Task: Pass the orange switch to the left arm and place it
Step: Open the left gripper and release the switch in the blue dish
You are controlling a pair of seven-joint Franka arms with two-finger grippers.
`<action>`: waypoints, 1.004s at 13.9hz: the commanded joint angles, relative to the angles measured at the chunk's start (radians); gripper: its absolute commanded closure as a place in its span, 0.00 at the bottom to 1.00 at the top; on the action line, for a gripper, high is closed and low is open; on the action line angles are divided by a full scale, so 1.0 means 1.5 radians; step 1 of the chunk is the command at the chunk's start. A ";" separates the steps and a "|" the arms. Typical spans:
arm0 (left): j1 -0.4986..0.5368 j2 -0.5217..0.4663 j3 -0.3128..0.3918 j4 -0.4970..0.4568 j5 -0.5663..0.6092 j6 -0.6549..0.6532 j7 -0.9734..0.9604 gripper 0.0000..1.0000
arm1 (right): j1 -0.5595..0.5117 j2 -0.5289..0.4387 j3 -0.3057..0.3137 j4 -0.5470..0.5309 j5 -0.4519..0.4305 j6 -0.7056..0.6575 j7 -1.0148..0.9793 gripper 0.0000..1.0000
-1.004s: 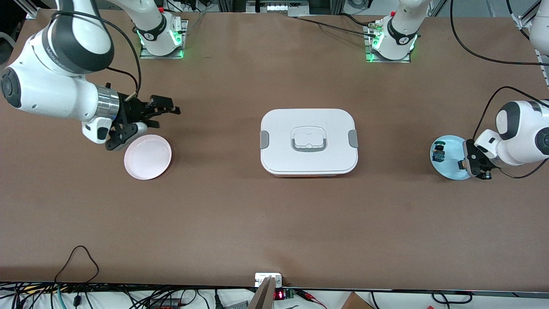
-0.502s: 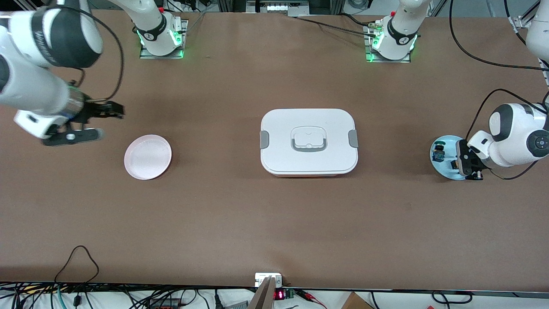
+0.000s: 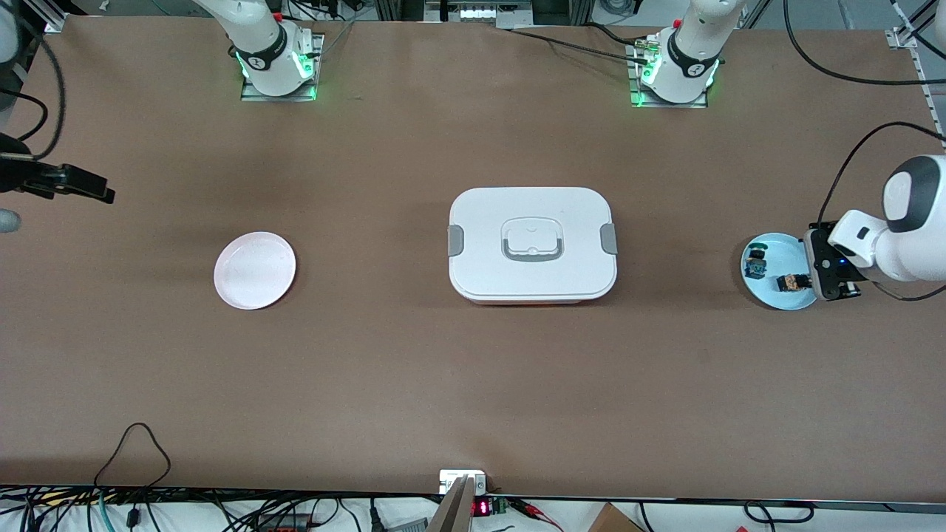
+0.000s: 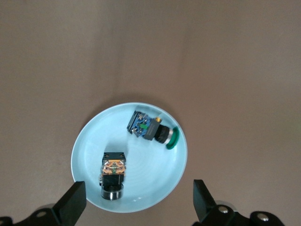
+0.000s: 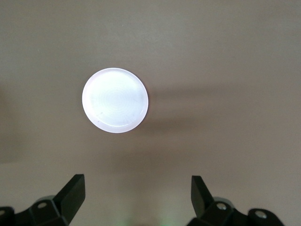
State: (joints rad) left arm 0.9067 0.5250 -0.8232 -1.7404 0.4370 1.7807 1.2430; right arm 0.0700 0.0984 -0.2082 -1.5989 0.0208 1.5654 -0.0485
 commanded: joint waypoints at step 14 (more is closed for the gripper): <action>-0.315 -0.200 0.178 0.162 -0.209 -0.178 -0.635 0.00 | 0.031 -0.060 0.014 -0.020 -0.030 0.037 0.009 0.00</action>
State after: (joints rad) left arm 0.5630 0.3064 -0.7273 -1.4709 0.1709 1.4753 0.3299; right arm 0.1159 0.0146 -0.1877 -1.6456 -0.0336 1.6436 -0.0392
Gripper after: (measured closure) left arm 0.000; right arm 0.000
